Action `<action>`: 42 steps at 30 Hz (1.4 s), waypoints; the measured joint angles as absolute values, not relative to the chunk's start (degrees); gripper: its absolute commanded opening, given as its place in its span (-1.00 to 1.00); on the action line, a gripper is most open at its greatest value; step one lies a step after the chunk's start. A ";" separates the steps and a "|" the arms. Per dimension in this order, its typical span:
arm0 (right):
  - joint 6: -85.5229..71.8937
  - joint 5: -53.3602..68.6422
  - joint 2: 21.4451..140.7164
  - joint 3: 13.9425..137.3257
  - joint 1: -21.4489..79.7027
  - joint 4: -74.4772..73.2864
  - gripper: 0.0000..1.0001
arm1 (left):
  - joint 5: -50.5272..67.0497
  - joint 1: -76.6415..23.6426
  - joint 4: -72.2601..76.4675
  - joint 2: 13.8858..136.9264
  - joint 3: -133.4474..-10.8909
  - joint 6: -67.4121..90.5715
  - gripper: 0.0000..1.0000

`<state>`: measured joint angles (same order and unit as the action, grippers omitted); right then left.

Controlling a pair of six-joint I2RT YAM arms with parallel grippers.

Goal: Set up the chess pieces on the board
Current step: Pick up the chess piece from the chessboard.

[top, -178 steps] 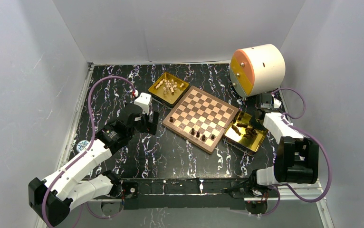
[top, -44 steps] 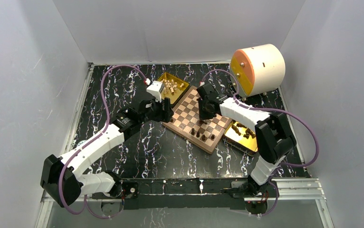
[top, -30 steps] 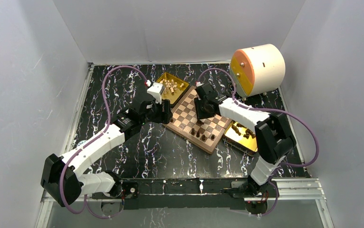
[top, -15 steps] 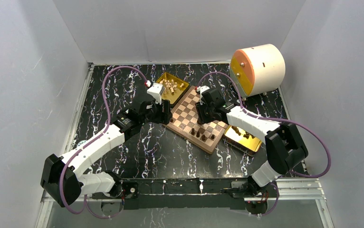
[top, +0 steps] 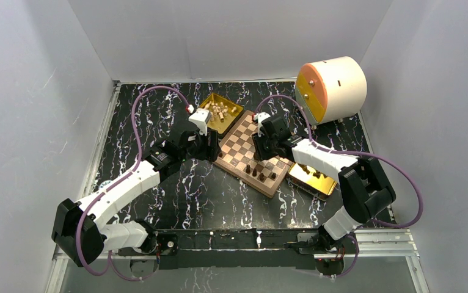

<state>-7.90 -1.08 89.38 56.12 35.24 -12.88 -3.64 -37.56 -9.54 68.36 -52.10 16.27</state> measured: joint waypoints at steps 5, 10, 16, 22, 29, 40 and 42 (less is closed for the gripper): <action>-7.42 -1.02 89.78 55.59 35.14 -11.84 -0.23 | -3.33 -37.56 -9.82 68.36 -52.10 16.27 0.23; -7.18 -0.91 90.00 55.20 34.98 -11.77 -0.24 | -3.09 -37.56 -10.35 68.36 -52.10 16.29 0.23; -6.57 -0.91 90.06 54.35 34.94 -11.55 -0.28 | -3.03 -37.56 -10.55 68.36 -52.10 16.29 0.22; -5.72 -0.89 90.06 53.58 34.94 -11.38 -0.36 | -2.85 -37.56 -10.76 68.36 -52.10 16.27 0.21; -4.86 -0.36 90.06 53.45 34.94 -10.22 -0.47 | -2.55 -37.56 -10.79 68.40 -52.10 16.38 0.16; -4.01 1.32 90.06 52.60 34.92 -8.82 -0.41 | -1.45 -37.56 -10.74 70.98 -52.10 18.50 0.10; -4.01 1.32 90.06 52.60 34.89 -8.78 -0.41 | -1.06 -37.56 -10.76 71.59 -52.10 18.87 0.10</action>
